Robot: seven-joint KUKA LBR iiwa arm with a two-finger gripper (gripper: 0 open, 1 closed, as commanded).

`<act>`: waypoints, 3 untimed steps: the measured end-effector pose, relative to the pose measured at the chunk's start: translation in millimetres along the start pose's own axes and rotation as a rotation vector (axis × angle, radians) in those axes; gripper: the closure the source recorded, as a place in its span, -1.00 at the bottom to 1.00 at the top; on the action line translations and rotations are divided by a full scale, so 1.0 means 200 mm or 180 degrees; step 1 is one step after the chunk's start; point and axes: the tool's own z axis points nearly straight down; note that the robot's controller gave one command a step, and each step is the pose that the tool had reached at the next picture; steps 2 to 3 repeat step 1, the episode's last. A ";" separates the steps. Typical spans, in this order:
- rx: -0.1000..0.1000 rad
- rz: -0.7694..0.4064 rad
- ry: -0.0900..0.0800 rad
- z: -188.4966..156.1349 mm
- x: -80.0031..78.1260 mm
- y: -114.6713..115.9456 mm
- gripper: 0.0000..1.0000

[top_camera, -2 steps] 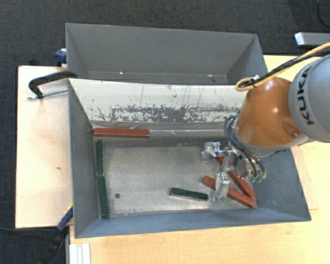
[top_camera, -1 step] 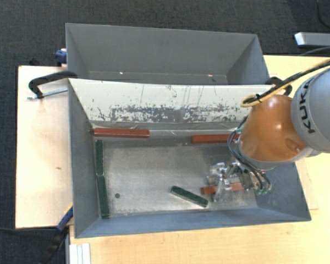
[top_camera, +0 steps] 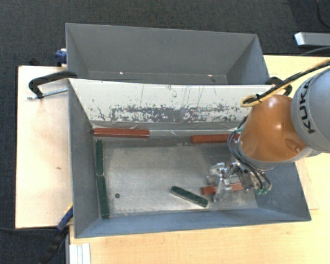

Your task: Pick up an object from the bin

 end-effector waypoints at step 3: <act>0.0004 -0.0019 -0.0020 -0.77 -0.15 0.00 1.00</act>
Offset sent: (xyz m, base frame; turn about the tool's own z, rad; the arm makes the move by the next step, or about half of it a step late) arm 0.0000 0.0000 0.0000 0.0000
